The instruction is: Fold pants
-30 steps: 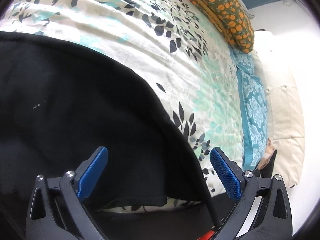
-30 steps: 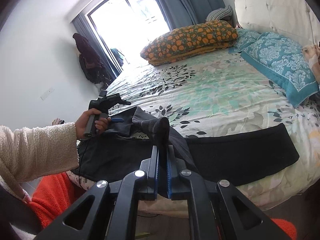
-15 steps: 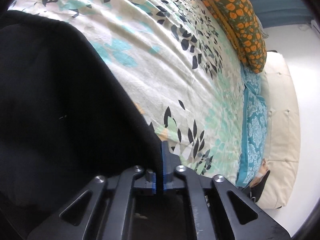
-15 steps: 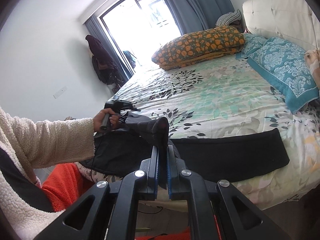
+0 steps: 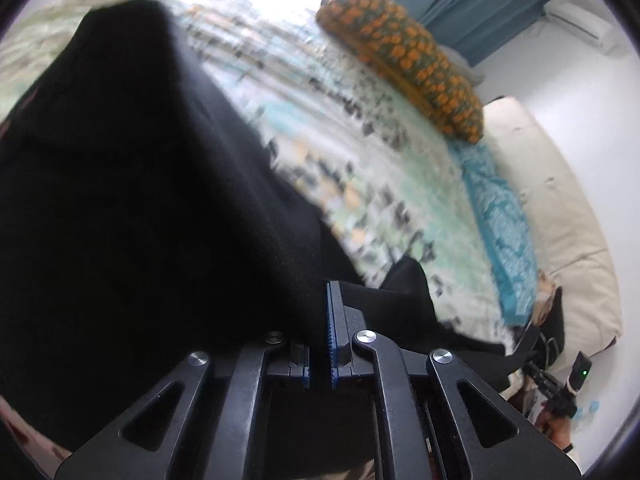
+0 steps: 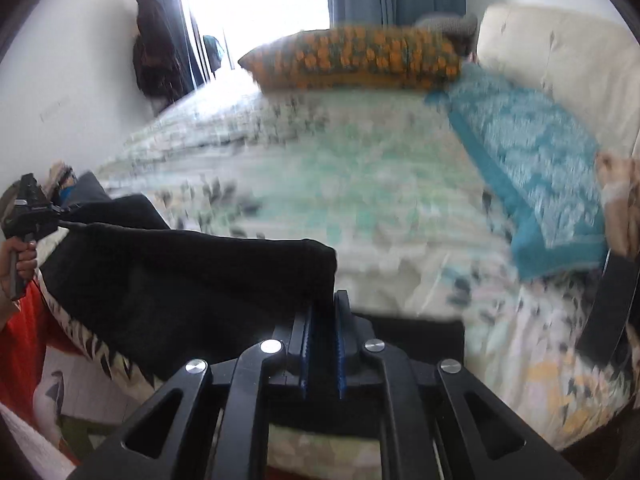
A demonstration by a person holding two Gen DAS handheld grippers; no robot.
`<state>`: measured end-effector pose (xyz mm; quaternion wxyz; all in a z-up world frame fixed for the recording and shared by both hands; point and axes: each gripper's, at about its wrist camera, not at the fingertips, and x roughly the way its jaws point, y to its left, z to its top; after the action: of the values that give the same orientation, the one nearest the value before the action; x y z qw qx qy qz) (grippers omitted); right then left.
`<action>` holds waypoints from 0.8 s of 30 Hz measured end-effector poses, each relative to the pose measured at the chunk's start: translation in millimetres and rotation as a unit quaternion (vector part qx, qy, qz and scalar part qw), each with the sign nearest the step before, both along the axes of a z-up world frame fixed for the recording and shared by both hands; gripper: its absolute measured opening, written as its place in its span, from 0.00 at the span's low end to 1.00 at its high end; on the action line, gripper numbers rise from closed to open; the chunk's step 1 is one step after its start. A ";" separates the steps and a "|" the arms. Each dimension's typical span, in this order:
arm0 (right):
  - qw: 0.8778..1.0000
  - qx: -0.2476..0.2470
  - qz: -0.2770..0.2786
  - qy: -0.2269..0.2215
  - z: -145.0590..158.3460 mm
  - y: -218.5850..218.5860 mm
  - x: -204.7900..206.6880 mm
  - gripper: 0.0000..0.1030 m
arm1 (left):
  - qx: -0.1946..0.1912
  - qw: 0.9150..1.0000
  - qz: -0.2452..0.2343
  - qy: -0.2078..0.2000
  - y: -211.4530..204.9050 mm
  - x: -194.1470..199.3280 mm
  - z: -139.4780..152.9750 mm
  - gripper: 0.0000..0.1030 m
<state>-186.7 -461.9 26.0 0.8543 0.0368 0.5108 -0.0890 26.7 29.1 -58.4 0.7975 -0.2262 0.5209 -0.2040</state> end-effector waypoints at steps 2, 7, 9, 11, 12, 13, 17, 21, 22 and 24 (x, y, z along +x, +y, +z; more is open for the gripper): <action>0.994 -0.007 -0.020 0.104 -42.3 -6.3 -13.3 0.09 | -0.006 0.999 0.015 0.036 10.0 -14.1 -26.0 0.04; 0.981 0.080 -0.130 0.120 -48.9 -31.8 -60.0 0.19 | -0.009 1.000 0.006 0.023 16.8 -19.6 -22.3 0.05; 0.972 0.149 -0.167 0.073 -35.1 -40.0 -69.1 0.33 | -0.011 1.000 0.002 0.012 16.1 -19.1 -12.3 0.05; 0.959 0.209 -0.187 0.044 -29.3 -43.2 -67.7 0.57 | -0.010 1.000 -0.003 0.008 15.8 -20.2 -9.9 0.05; 0.951 0.233 -0.195 0.047 -32.5 -43.0 -62.9 0.64 | -0.009 1.000 -0.002 0.008 15.8 -20.2 -9.2 0.05; 0.944 0.252 -0.205 0.062 -40.9 -43.0 -57.2 0.64 | -0.011 1.000 -0.001 0.008 16.5 -21.1 -8.3 0.05; 0.939 0.237 -0.206 0.141 -79.0 -33.1 -30.4 0.64 | -0.019 1.000 0.000 0.014 23.2 -22.5 -10.1 0.05; 0.927 0.229 -0.195 0.226 -102.0 -17.1 -24.3 0.53 | -0.018 1.000 -0.002 0.011 21.8 -21.0 -8.7 0.05; 0.923 0.239 -0.181 0.240 -106.2 -12.6 -23.1 0.43 | -0.017 1.000 -0.002 0.012 21.3 -20.6 -9.6 0.05; 0.926 0.232 -0.160 0.252 -106.0 -4.7 -24.3 0.27 | -0.013 1.000 0.001 0.015 18.8 -19.4 -11.8 0.05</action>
<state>-211.0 -466.6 -80.0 0.6392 0.2919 0.7030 -0.1096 7.3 47.9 -70.2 0.7868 -0.2399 0.5296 -0.2070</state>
